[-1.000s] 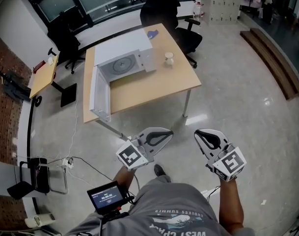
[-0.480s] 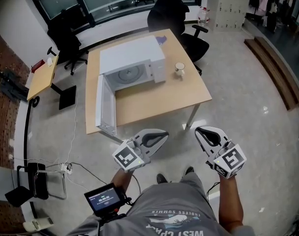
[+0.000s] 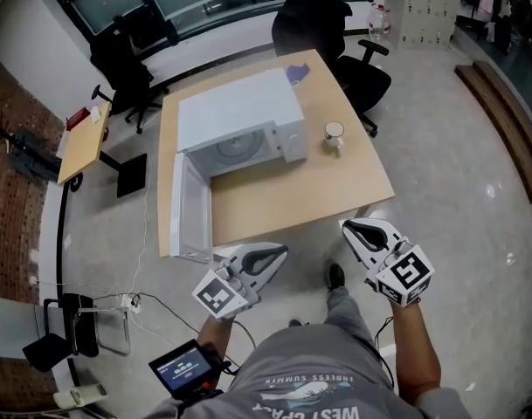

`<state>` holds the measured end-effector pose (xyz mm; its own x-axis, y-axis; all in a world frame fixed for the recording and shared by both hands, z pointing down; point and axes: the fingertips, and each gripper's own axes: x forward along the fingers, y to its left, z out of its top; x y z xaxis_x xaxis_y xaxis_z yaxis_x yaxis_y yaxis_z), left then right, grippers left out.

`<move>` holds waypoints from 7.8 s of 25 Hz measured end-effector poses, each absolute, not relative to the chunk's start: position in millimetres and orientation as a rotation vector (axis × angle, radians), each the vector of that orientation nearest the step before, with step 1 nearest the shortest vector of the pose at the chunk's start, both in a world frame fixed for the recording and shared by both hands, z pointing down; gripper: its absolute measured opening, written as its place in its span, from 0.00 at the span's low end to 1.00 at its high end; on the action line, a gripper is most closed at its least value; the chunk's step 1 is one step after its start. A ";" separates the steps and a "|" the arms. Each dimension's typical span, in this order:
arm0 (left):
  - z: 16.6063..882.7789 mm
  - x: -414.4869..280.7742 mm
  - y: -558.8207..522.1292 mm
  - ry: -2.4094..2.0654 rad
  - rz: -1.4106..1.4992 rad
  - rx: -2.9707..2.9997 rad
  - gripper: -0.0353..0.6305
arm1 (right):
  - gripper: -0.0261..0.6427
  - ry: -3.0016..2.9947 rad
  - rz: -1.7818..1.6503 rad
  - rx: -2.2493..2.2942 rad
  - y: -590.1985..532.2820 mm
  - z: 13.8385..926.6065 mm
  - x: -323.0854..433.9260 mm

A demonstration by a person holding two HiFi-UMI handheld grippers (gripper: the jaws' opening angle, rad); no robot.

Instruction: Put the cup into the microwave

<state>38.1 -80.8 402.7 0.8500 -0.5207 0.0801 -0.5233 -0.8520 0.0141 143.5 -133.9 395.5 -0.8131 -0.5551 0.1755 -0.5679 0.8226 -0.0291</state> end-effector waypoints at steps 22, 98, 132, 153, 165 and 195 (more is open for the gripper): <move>444.7 40.3 -284.9 -1.111 0.156 2.732 0.09 | 0.13 -2.473 0.344 0.947 -508.3 606.6 193.2; 403.0 -165.6 -117.3 -1.147 -0.019 2.916 0.09 | 0.15 -2.842 0.259 0.576 -140.2 373.2 -76.3; 453.8 -215.6 -228.6 -1.360 -0.011 2.611 0.09 | 0.15 -2.623 0.452 0.433 -363.3 538.4 -154.2; 489.6 -202.1 -253.6 -1.319 0.020 2.505 0.09 | 0.15 -2.616 0.549 0.601 -503.8 670.7 -215.5; 500.4 -204.6 -252.0 -1.320 0.002 2.470 0.09 | 0.15 -2.719 0.437 0.717 -543.3 688.6 -229.4; 464.5 -197.1 -200.5 -1.292 -0.019 2.620 0.09 | 0.08 -2.776 0.409 0.790 -452.6 623.1 -172.0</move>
<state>-197.1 -200.5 464.5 0.6136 -0.7850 0.0849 -0.7821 -0.5896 0.2017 -172.0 -452.6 623.1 -0.8294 -0.4780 0.2893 -0.5411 0.8162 -0.2026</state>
